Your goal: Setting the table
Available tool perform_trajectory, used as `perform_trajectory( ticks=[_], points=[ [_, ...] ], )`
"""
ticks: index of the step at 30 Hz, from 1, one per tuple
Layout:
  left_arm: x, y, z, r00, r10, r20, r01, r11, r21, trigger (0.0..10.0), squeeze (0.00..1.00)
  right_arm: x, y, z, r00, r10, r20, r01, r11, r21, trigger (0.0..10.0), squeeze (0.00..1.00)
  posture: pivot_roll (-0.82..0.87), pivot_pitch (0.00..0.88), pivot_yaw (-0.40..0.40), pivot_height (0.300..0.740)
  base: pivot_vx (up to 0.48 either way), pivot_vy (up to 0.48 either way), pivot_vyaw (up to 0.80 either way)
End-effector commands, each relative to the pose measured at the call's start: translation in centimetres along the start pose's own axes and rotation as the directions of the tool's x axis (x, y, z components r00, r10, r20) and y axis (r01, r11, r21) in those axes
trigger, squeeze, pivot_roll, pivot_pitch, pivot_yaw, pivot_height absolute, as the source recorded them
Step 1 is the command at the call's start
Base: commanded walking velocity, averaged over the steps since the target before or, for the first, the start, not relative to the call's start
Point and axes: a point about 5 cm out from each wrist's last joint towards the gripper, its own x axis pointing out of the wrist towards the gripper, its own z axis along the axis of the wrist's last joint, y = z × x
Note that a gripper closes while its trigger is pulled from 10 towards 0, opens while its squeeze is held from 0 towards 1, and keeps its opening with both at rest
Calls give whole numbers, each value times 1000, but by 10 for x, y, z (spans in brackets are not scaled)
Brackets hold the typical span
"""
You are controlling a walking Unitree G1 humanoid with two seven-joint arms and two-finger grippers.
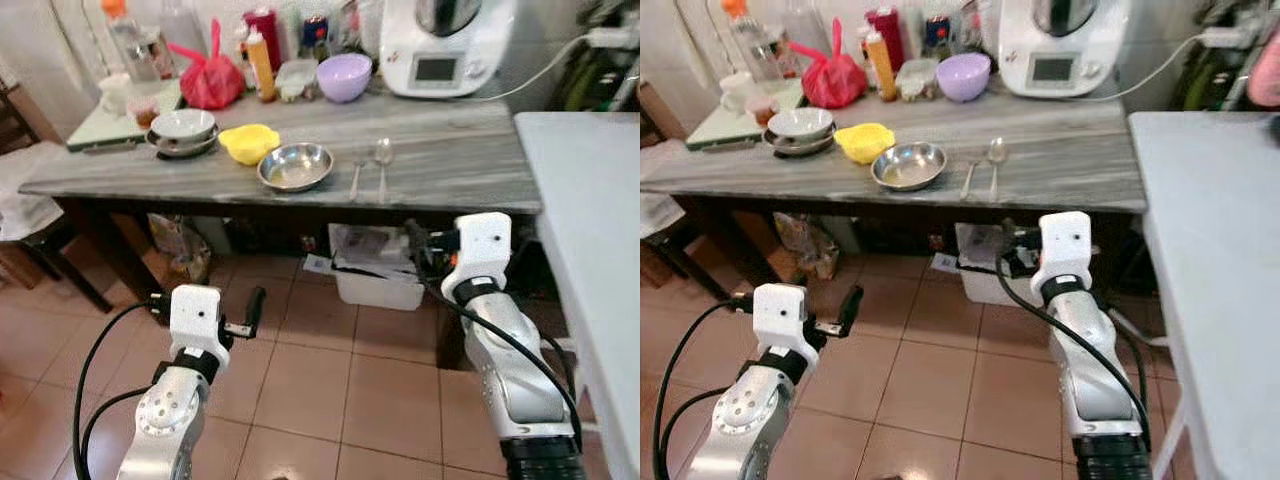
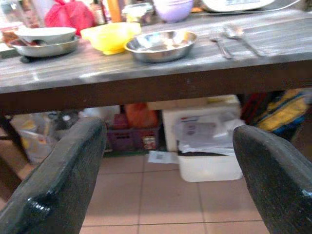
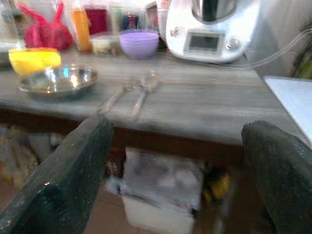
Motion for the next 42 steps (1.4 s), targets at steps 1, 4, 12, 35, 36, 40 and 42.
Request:
perform_trajectory(
  ticks=[1,4,12,35,36,40,42],
  points=[
    [-3,6,0,1000,16,0,-16,1000,21,10000,0,2,8,5,1000,26,17,-26,1000,8,10000,0,-106,55,101,740,-259,0,0],
    [-3,4,1,1000,4,13,-5,999,33,10000,0,2,8,5,1000,25,17,-25,1000,6,10000,0,-105,55,100,740,-86,0,0],
    [0,4,2,1000,-14,18,14,1000,8,10000,0,3,8,4,1000,10,9,-10,1000,9,10000,0,-106,54,106,740,0,0,0],
    [2,-1,6,996,-82,33,84,995,-46,10000,0,3,8,4,1000,5,3,-5,1000,14,10000,0,-110,58,111,740,0,-105,-415],
    [3,-1,6,996,-83,33,84,995,-47,10000,0,4,8,4,1000,5,2,-5,1000,14,10000,0,-110,58,111,740,0,-270,-606],
    [4,-2,7,996,-85,36,87,995,-51,10000,0,4,8,4,1000,7,1,-7,1000,15,10000,0,-110,58,111,740,0,-275,-730],
    [4,-2,7,996,-86,36,88,995,-52,10000,0,4,8,4,1000,6,1,-6,1000,17,10000,0,-110,54,108,740,0,-274,-731]
  ],
)
